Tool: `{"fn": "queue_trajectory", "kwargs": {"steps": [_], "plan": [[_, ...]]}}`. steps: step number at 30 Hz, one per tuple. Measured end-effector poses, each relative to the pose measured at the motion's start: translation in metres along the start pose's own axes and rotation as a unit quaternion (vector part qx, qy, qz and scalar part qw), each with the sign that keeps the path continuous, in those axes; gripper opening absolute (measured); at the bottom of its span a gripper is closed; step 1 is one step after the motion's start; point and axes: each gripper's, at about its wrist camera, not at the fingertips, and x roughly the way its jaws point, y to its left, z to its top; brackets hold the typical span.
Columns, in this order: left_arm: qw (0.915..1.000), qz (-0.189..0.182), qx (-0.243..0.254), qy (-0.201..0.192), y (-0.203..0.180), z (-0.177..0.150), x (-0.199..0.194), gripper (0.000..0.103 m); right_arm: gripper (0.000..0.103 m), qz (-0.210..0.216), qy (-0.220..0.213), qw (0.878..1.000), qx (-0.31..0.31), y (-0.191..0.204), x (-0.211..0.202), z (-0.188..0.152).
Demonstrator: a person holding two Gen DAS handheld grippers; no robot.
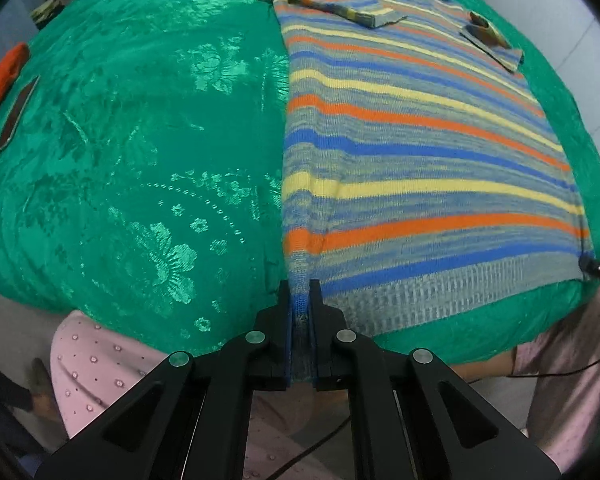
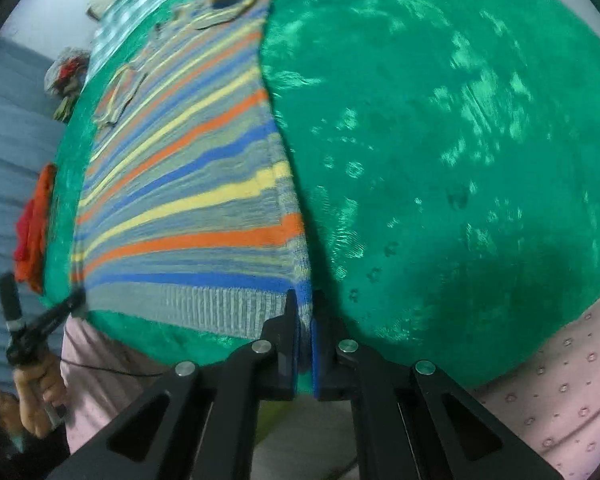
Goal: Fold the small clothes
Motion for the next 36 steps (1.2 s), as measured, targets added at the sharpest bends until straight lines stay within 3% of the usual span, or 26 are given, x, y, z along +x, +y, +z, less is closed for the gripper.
{"fn": "queue_trajectory", "kwargs": {"steps": [5, 9, 10, 11, 13, 15, 18, 21, 24, 27, 30, 31, 36], "plan": [[0.9999, 0.003, -0.011, 0.001, 0.0, -0.006, 0.006, 0.004, 0.003, -0.018, -0.012, 1.0, -0.001, 0.009, -0.008, -0.007], [0.9987, 0.046, 0.019, -0.009, -0.01, -0.006, 0.015, 0.012, 0.003, -0.031, -0.012, 0.999, -0.013, 0.009, 0.01, -0.001], [0.9979, 0.058, 0.025, -0.012, -0.014, -0.01, 0.011, 0.023, 0.003, -0.032, -0.014, 0.999, -0.016, 0.011, 0.008, 0.0], [0.9968, 0.074, 0.027, -0.012, -0.017, -0.012, 0.008, 0.053, 0.006, -0.034, -0.015, 0.999, -0.018, 0.009, 0.004, 0.0], [0.9903, 0.138, 0.016, -0.009, -0.015, -0.021, -0.005, 0.087, 0.028, -0.047, -0.009, 0.999, -0.02, 0.006, -0.008, -0.007], [0.9897, 0.141, -0.001, -0.025, -0.008, -0.027, -0.027, 0.084, 0.042, -0.064, -0.011, 0.998, -0.027, 0.002, -0.03, -0.016], [0.9865, 0.126, -0.041, -0.096, 0.0, -0.027, -0.084, 0.086, 0.043, -0.119, -0.049, 0.988, -0.08, 0.005, -0.08, -0.02], [0.9776, 0.114, -0.052, -0.169, -0.007, -0.014, -0.118, 0.094, 0.043, -0.177, -0.12, 0.961, -0.176, 0.03, -0.143, 0.001], [0.9725, 0.068, -0.041, -0.219, -0.034, 0.015, -0.119, 0.097, 0.057, -0.177, -0.167, 0.931, -0.273, 0.071, -0.166, 0.043], [0.973, 0.043, -0.012, -0.226, -0.068, 0.034, -0.086, 0.097, 0.058, -0.169, -0.183, 0.899, -0.36, 0.11, -0.139, 0.092], [0.981, 0.05, 0.025, -0.186, -0.101, 0.041, -0.042, 0.096, 0.057, -0.125, -0.147, 0.893, -0.406, 0.143, -0.077, 0.141], [0.9833, 0.058, 0.03, -0.17, -0.108, 0.039, -0.034, 0.09, 0.057, -0.12, -0.136, 0.891, -0.417, 0.15, -0.057, 0.153], [0.9889, 0.049, 0.027, -0.138, -0.108, 0.013, -0.033, 0.09, 0.057, -0.154, -0.092, 0.87, -0.46, 0.172, 0.057, 0.209]]}}
